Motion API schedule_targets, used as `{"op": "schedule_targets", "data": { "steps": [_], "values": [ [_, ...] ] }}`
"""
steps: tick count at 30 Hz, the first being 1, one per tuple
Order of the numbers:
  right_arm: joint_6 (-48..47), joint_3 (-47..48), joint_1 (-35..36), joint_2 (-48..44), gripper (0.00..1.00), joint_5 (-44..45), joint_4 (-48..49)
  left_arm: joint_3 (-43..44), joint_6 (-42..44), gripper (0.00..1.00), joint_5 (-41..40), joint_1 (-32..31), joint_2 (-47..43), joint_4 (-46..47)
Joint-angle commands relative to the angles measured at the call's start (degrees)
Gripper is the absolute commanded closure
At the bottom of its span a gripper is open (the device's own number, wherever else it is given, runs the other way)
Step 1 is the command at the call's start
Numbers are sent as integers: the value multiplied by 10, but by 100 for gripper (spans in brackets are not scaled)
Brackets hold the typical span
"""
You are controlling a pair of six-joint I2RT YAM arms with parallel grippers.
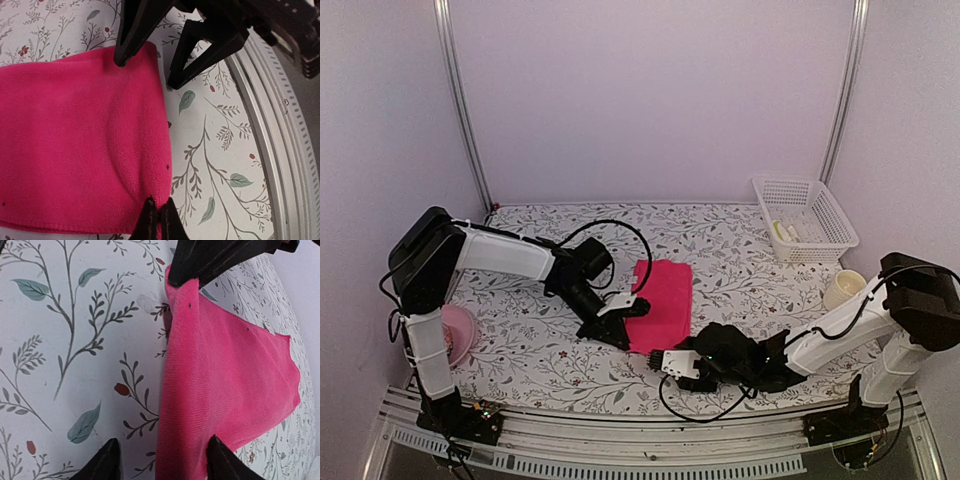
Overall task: Roll the towels
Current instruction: Roll the towel at the center of the board.
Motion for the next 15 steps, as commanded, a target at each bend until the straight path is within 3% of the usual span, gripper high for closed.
{"op": "schedule_targets", "data": {
  "steps": [1, 7, 10, 15],
  "values": [
    [-6, 8, 4, 27, 50, 73, -15, 14, 6, 100, 30, 7, 11, -18],
    [1, 9, 5, 22, 85, 87, -20, 13, 10, 100, 21, 8, 11, -21],
    [17, 18, 5, 13, 96, 55, -47, 9, 11, 97, 3, 8, 7, -18],
    [56, 41, 2, 0, 97, -14, -109, -5, 10, 63, -38, 8, -12, -7]
  ]
}}
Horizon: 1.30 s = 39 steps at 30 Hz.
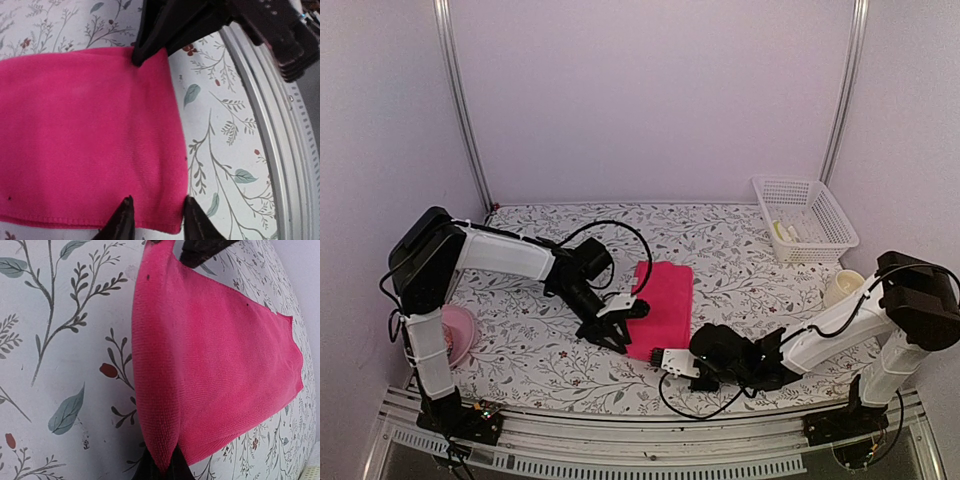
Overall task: Roll the towels
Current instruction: Roll the towel at the center of the board.
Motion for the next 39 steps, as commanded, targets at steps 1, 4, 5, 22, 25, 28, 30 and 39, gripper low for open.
{"op": "schedule_targets", "data": {
  "steps": [1, 4, 5, 22, 25, 28, 30, 39],
  "values": [
    [47, 28, -3, -21, 97, -70, -78, -10, 7, 55, -35, 6, -18, -1],
    [74, 38, -21, -29, 97, -107, -107, -23, 6, 39, -41, 6, -34, 8],
    [84, 42, -27, -30, 97, -120, -118, -27, 5, 35, -41, 6, -39, 11],
    [208, 146, -137, 6, 97, -299, -263, -62, -32, 23, -38, 5, -66, 68],
    [224, 149, -145, 13, 97, -319, -267, -63, -64, 27, -66, 4, -62, 97],
    [230, 149, -146, 19, 97, -334, -267, -59, -73, 31, -73, 4, -56, 98],
    [233, 149, -148, 21, 97, -341, -267, -60, -75, 35, -71, 3, -54, 98],
    [240, 153, -165, 22, 97, -380, -268, -42, -59, 46, -61, 2, -39, 57]
  ]
}}
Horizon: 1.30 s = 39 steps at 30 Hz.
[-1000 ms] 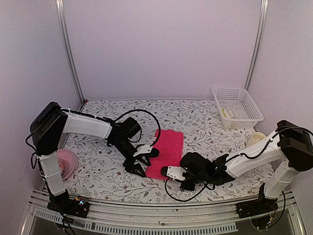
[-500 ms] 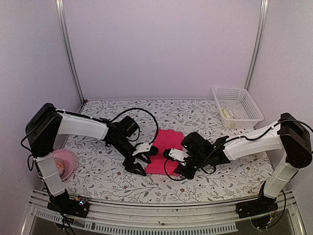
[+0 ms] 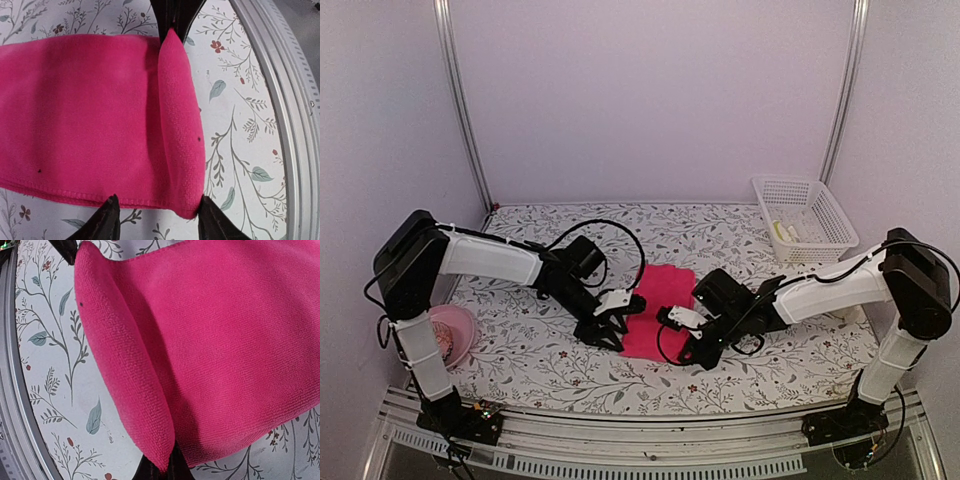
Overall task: Roll the towels
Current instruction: Roll the towel at the center of the board.
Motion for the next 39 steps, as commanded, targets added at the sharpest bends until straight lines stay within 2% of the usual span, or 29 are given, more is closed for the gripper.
{"op": "schedule_targets", "data": {
  "steps": [1, 5, 7, 13, 18, 26, 33, 37, 38, 39],
  "values": [
    [9, 12, -10, 9, 97, -35, -10, 13, 12, 45, 14, 1, 14, -25],
    [12, 14, -16, 13, 97, -48, -12, 25, 10, 50, 19, -1, 28, -40],
    [14, 16, -20, 16, 97, -59, -14, 35, 8, 60, 20, -1, 39, -49],
    [15, 16, -26, 22, 96, -80, -17, 47, -14, 100, 16, 0, 50, -52],
    [15, 11, -43, 20, 89, -119, -17, 48, -17, 100, -2, 4, 56, -62],
    [-2, 5, -71, 15, 89, -195, -20, 63, -29, 100, -26, 16, 87, -71],
    [-5, 8, -94, 26, 82, -211, -29, 77, -40, 100, -41, 16, 101, -74],
    [7, 13, -115, 48, 82, -222, -31, 72, -45, 100, -56, 17, 102, -66],
    [9, 14, -119, 52, 76, -222, -31, 71, -46, 100, -59, 18, 103, -65],
    [12, 15, -126, 56, 75, -223, -31, 70, -45, 100, -60, 17, 104, -65]
  ]
}}
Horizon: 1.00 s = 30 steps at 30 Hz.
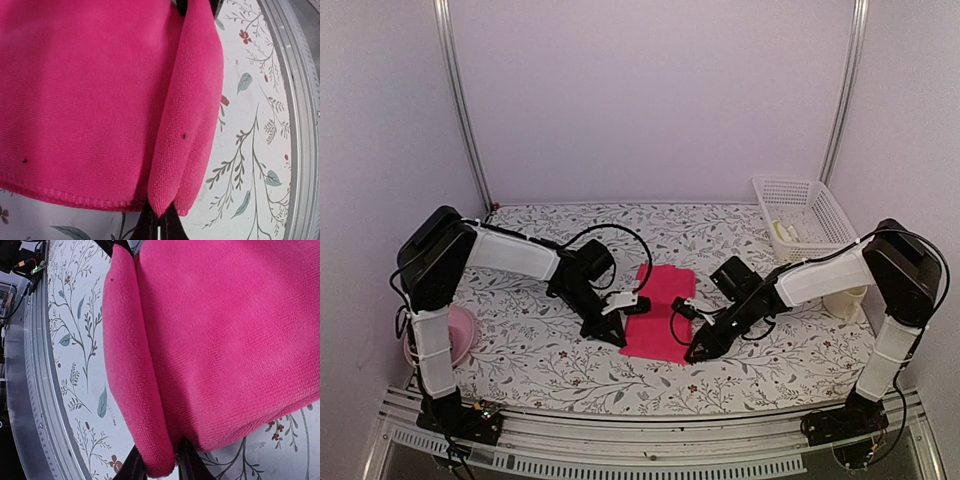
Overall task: Roll the towels
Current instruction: Roll the towel at the center of the board.
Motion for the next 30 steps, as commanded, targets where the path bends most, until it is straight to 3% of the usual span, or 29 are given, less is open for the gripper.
{"op": "schedule_targets", "data": {
  "steps": [1, 11, 19, 23, 30],
  "values": [
    [17, 15, -25, 24, 75, -21, -17, -1, -5, 100, -44, 10, 18, -1],
    [27, 31, -30, 50, 96, -36, -26, -4, -5, 100, -67, 10, 12, 8],
    [34, 24, -30, 57, 97, -4, -41, -33, 12, 66, -102, 12, -69, 37],
    [47, 26, -32, 56, 97, -4, -42, -90, 34, 60, -111, 13, -125, 100],
    [56, 31, -37, 57, 97, -6, -46, -246, 132, 60, -157, -13, -248, 315]
  ]
}}
